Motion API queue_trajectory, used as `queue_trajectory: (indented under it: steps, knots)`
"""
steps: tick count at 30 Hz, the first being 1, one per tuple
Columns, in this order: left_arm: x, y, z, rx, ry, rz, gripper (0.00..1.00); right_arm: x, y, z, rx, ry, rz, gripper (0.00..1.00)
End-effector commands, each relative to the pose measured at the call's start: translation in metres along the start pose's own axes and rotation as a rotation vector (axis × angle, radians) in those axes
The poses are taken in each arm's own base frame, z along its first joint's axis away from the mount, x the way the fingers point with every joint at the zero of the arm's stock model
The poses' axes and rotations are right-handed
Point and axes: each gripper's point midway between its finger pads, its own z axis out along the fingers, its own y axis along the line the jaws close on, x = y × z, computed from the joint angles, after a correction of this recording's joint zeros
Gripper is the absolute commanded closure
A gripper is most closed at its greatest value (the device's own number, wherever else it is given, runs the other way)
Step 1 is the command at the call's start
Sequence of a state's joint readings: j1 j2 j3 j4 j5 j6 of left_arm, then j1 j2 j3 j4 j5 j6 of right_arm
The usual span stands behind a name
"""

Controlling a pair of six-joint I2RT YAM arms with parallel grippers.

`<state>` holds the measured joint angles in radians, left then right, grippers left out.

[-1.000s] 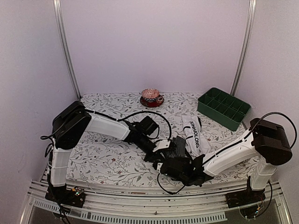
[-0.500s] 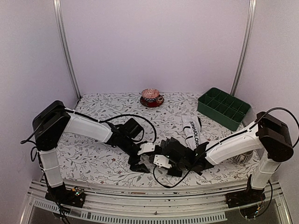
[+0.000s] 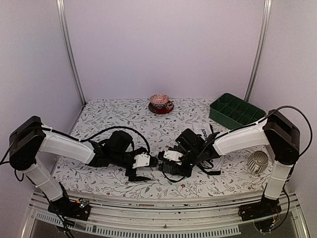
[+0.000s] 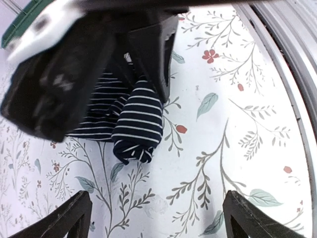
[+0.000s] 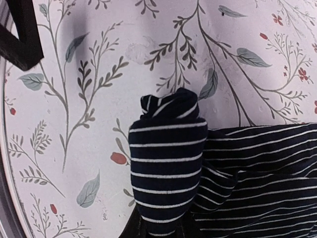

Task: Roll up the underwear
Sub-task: Roll the underwear at the center of the board.

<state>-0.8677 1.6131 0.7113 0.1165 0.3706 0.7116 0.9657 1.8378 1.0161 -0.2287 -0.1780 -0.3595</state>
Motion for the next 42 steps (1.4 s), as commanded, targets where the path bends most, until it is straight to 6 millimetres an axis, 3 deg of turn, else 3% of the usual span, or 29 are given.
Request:
queue_trajectory:
  steps: [1,6,8,11,14,17,22,27,30,32,33,34,37,42]
  knots:
    - [-0.016,0.004,0.001,-0.139,-0.043,0.152,0.07,0.031,0.036,0.014,-0.301,0.108,0.081,0.97]
    - [-0.02,-0.002,0.009,-0.212,-0.034,0.219,0.09,0.029,0.048,0.02,-0.477,0.145,0.129,0.96]
    - [-0.02,-0.002,0.011,-0.245,-0.025,0.242,0.1,0.014,0.046,0.023,-0.508,0.131,0.117,0.96]
    - [-0.018,-0.006,0.014,-0.281,-0.002,0.285,0.12,0.012,0.049,0.029,-0.549,0.131,0.112,0.96]
    - [-0.015,-0.01,0.019,-0.298,0.016,0.327,0.21,0.013,0.051,0.034,-0.565,0.128,0.106,0.96]
    - [-0.01,-0.015,0.025,-0.295,0.045,0.358,0.38,0.014,0.05,0.035,-0.566,0.129,0.106,0.96]
    - [-0.001,-0.019,0.03,-0.3,0.084,0.399,0.48,0.016,0.049,0.038,-0.563,0.132,0.11,0.96]
    - [0.006,-0.019,0.029,-0.305,0.121,0.424,0.49,0.018,0.047,0.038,-0.557,0.136,0.112,0.96]
    - [0.009,-0.02,0.031,-0.3,0.132,0.434,0.64,0.016,0.046,0.036,-0.551,0.13,0.11,0.96]
    - [0.012,-0.023,0.033,-0.287,0.143,0.435,0.81,0.016,0.044,0.036,-0.545,0.127,0.109,0.95]
    - [0.013,-0.023,0.034,-0.282,0.146,0.435,0.94,0.016,0.043,0.036,-0.538,0.128,0.11,0.94]
    - [0.014,-0.024,0.036,-0.278,0.152,0.435,1.0,0.015,0.042,0.035,-0.533,0.125,0.109,0.93]
    - [0.021,-0.029,0.04,-0.242,0.177,0.428,1.0,0.01,0.038,0.031,-0.504,0.104,0.097,0.83]
    - [0.033,-0.038,0.043,-0.137,0.23,0.377,1.0,-0.007,0.019,0.008,-0.352,0.03,0.063,0.49]
